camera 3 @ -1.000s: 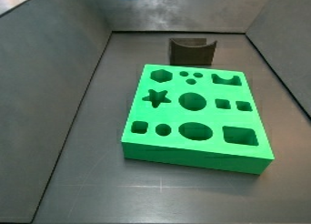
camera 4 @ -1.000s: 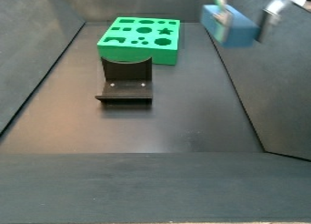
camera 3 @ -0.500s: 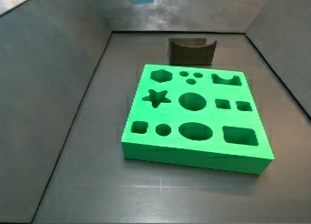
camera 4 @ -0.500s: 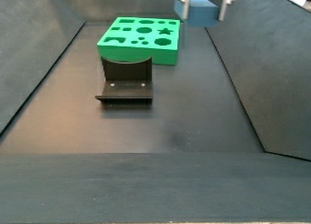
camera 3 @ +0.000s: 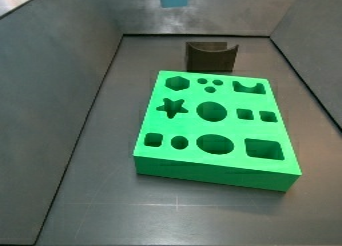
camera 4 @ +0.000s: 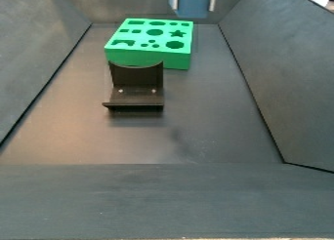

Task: Pick up the rectangle object. Move up. Place the rectangle object on the fixture. Regrasp the rectangle object. Move to above the board. Insert the rectangle object.
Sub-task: Place the rectangle object on the fixture.

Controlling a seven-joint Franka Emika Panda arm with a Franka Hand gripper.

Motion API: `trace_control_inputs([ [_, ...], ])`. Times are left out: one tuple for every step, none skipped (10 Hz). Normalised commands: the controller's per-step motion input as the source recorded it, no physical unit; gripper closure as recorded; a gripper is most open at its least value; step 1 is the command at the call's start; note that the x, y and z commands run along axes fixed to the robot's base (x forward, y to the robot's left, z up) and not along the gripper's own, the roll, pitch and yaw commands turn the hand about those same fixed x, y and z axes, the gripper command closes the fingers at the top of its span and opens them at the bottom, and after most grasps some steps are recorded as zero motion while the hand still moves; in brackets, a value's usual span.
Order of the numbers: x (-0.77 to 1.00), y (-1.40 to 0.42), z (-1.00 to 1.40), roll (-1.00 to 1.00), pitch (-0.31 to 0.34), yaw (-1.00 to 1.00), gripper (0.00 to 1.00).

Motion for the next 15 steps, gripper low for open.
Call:
trace_control_inputs([
  [1.0,-0.24,0.04,0.01,0.139,0.05,1.0],
  [1.0,-0.2,0.04,0.0,0.142,0.05,1.0],
  [1.0,0.43,-0.23,-1.0,0.094,0.06,1.0],
  [1.0,0.48,-0.24,-1.0,0.094,0.06,1.0],
  [1.0,0.43,-0.2,-1.0,0.087,0.04,1.0],
  [1.0,0.3,-0.15,-1.0,0.088,0.03,1.0],
  [1.0,0.23,-0.11,-1.0,0.101,0.02,1.0],
  [1.0,0.19,-0.08,-1.0,0.122,0.01,1.0],
  [0.97,0.14,-0.05,-1.0,0.145,0.0,1.0],
  [0.91,0.11,-0.04,-1.0,0.156,-0.02,1.0],
  [0.87,0.09,-0.03,-1.0,0.164,-0.03,1.0],
  [0.76,0.07,-0.02,-1.0,0.183,-0.06,1.0],
  [0.72,0.06,-0.02,-1.0,0.192,-0.08,1.0],
  [0.65,0.06,-0.01,-0.79,0.162,-0.1,1.0],
  [0.57,0.06,-0.02,-0.58,0.133,-0.11,1.0],
])
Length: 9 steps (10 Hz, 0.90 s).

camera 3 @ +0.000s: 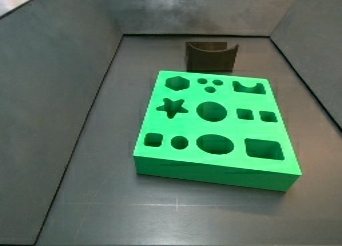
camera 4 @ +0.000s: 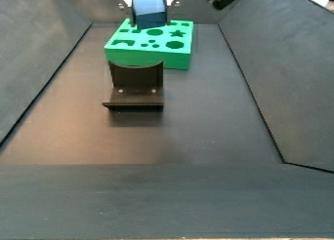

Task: Pick up the rectangle object. Move up. Place the rectangle object on the fixture. Regrasp the rectangle object. Move to above the board. Insert the rectangle object.
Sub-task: Place the rectangle object on the fixture.

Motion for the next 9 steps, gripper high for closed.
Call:
trace_control_inputs([
  [0.53,0.06,-0.02,-0.48,0.12,-0.11,1.0],
  [0.45,0.05,-0.02,-0.28,0.101,-0.11,1.0],
  [0.39,0.04,-0.01,-0.2,0.087,-0.1,1.0],
  [0.34,0.04,-0.01,-0.17,0.075,-0.1,1.0],
  [0.22,0.04,-0.01,-0.16,0.074,-0.08,1.0],
  [0.13,0.07,-1.0,-1.0,0.02,-0.17,1.0],
  [0.11,0.07,-1.0,-1.0,0.018,-0.17,1.0],
  [0.12,0.08,-1.0,-1.0,0.021,-0.17,1.0],
  [0.13,0.08,-1.0,-1.0,0.042,-0.16,1.0],
])
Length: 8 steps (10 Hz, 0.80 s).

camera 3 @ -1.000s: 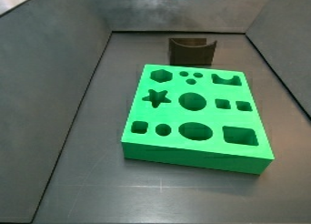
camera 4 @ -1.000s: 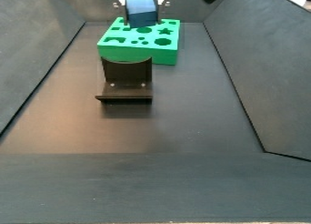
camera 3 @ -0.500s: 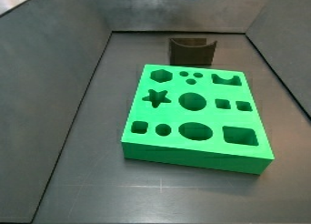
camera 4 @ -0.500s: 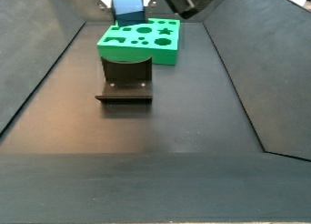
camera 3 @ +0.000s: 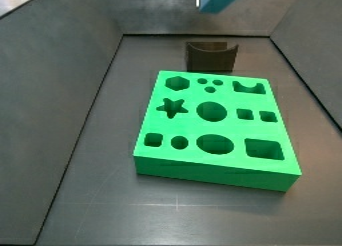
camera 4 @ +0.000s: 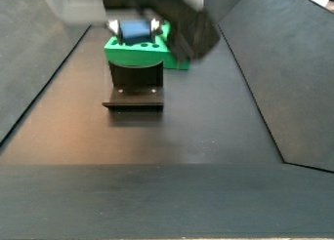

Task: Pick up the rectangle object. Move up. Place the rectangle object on the fixture. Regrasp the rectangle object. Move to above the board. Insert the rectangle object.
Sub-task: Place the rectangle object on the fixture.

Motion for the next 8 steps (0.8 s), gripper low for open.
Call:
trace_control_inputs([
  [0.15,0.09,-1.0,-1.0,0.049,-0.17,1.0],
  [0.15,0.09,-1.0,-1.0,0.05,-0.17,1.0],
  [0.16,0.1,-1.0,-0.83,0.041,-0.16,1.0],
  [0.17,0.11,-1.0,-0.66,0.033,-0.15,1.0],
  [0.18,0.11,-1.0,-0.56,0.03,-0.14,1.0],
  [0.19,0.12,-1.0,-0.34,0.028,-0.12,1.0],
  [0.2,0.11,-1.0,-0.22,0.024,-0.11,1.0],
  [0.18,0.11,-0.87,-0.19,0.014,-0.1,1.0],
])
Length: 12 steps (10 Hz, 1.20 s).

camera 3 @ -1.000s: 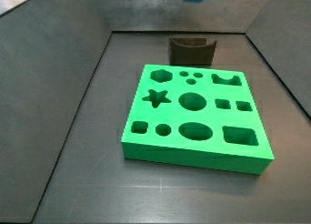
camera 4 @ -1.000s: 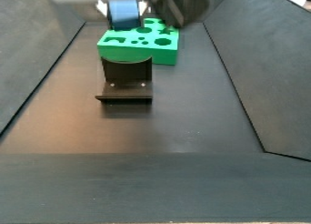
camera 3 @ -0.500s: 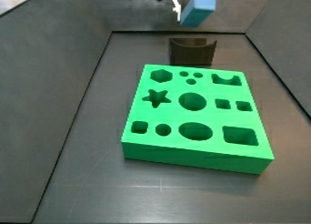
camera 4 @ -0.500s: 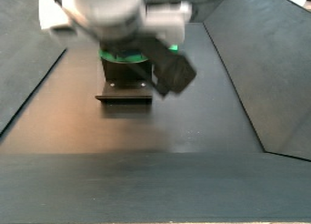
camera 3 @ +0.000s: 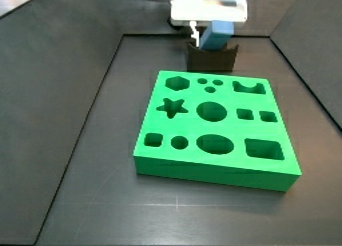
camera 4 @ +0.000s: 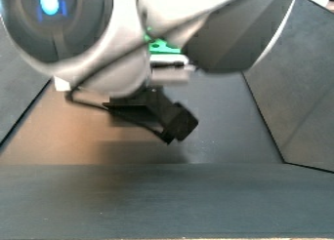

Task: Pick up the rectangle object. Move up. Place the rectangle object on the fixture. Regrasp the rectangle object. Move to above the board. Insert the rectangle object.
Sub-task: Place the rectangle object on the fixture, then regrasp the rectangle object.

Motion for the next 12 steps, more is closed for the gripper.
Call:
trace_control_inputs([
  [0.14,0.09,-0.7,-0.17,0.015,-0.1,1.0],
  [0.12,0.08,-0.53,-0.16,0.015,-0.09,1.0],
  [0.1,0.06,-0.33,-0.15,0.013,-0.09,1.0],
  [0.0,-0.5,-0.17,0.0,0.0,0.0,1.0],
  [0.0,0.0,0.0,0.0,0.0,0.0,0.0],
  [0.0,0.0,1.0,0.0,-0.028,-0.07,0.0],
  [0.0,0.0,1.0,0.0,-0.026,-0.07,0.0],
  [-0.02,0.0,1.0,0.03,-0.02,-0.03,0.0],
  [-0.03,-0.01,1.0,0.05,-0.019,-0.01,0.0],
  [-0.04,0.0,1.0,0.06,-0.003,0.01,0.0],
  [-0.04,0.0,0.89,0.06,0.014,0.02,0.0],
  [-0.04,0.0,0.78,0.05,0.027,0.02,0.0],
])
